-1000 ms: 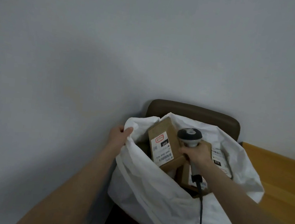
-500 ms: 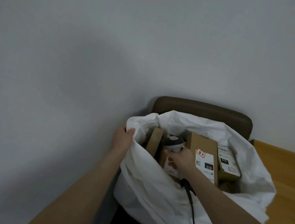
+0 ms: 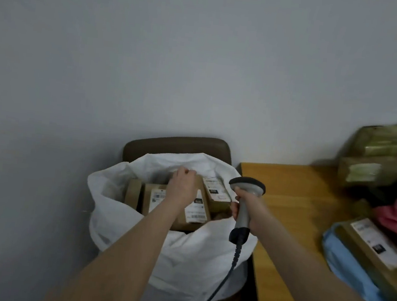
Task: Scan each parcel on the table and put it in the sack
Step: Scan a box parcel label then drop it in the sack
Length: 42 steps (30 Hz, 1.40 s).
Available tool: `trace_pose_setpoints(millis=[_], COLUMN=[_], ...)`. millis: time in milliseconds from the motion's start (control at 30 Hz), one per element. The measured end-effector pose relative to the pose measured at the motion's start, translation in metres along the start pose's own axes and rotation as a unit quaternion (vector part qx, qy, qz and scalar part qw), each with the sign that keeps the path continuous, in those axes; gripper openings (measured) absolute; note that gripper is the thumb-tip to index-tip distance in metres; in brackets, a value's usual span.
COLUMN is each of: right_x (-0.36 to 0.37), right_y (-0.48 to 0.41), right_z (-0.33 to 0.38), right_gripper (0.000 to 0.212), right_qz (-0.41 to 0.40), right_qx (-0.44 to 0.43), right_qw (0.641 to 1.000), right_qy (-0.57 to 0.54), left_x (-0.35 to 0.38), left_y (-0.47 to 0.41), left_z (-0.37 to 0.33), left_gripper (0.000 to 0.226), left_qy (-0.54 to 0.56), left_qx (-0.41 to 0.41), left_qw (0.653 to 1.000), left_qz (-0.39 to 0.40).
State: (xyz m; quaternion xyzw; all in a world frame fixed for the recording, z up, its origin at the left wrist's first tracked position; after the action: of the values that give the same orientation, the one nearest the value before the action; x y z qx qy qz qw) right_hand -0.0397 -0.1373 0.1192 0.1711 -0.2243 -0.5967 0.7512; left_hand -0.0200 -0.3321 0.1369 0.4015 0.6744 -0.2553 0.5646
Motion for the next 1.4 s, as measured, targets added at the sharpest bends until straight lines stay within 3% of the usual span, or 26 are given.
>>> trace_pose_setpoints(millis=[200, 467, 800, 933, 1033, 1200, 1300, 1400], right_x=[-0.124, -0.305, -0.456, -0.510, -0.549, -0.600, -0.619, -0.628], right_y=[0.059, 0.127, 0.129, 0.100, 0.073, 0.028, 0.004, -0.018], right_z=[0.000, 0.008, 0.034, 0.051, 0.066, 0.074, 0.067, 0.058], right_gripper=[0.026, 0.025, 0.028, 0.034, 0.044, 0.029, 0.038, 0.038], right_qz=[-0.032, -0.144, -0.252, -0.283, -0.301, -0.309, -0.307, -0.284], right_qx=[-0.006, -0.073, -0.101, -0.104, -0.105, -0.093, -0.071, -0.045], right_qw=[0.999, 0.987, 0.961, 0.953, 0.948, 0.946, 0.948, 0.957], right_qy=[-0.008, -0.024, -0.041, -0.032, -0.020, -0.038, -0.048, -0.047], left_x=[0.030, 0.071, 0.114, 0.129, 0.142, 0.184, 0.216, 0.236], left_y=[0.071, 0.172, 0.208, 0.185, 0.165, 0.132, 0.118, 0.109], left_z=[-0.132, -0.299, -0.439, -0.485, -0.521, -0.545, -0.547, -0.548], left_gripper=[0.049, 0.052, 0.041, 0.050, 0.071, 0.099, 0.092, 0.073], left_qy=[-0.022, -0.009, -0.002, 0.016, 0.017, -0.028, 0.046, 0.131], left_qx=[0.104, 0.184, 0.227, 0.205, 0.153, 0.015, -0.025, -0.075], left_qw=[0.993, 0.978, 0.966, 0.974, 0.985, 0.988, 0.965, 0.944], left_qz=[0.042, 0.101, 0.125, 0.097, 0.078, 0.148, 0.257, 0.295])
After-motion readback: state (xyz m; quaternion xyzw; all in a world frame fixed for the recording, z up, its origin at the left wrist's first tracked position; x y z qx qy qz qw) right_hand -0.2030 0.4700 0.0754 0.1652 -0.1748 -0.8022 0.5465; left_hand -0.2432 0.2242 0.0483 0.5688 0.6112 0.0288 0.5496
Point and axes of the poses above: each hand's wrist, its own y-axis away from the middle knuckle, its own x-axis out of the palm, z = x × y, the point moved 6 cm from there along -y, towards the middle knuckle, and after that the axes turned 11 degrees about -x, right-handed, at the moved point
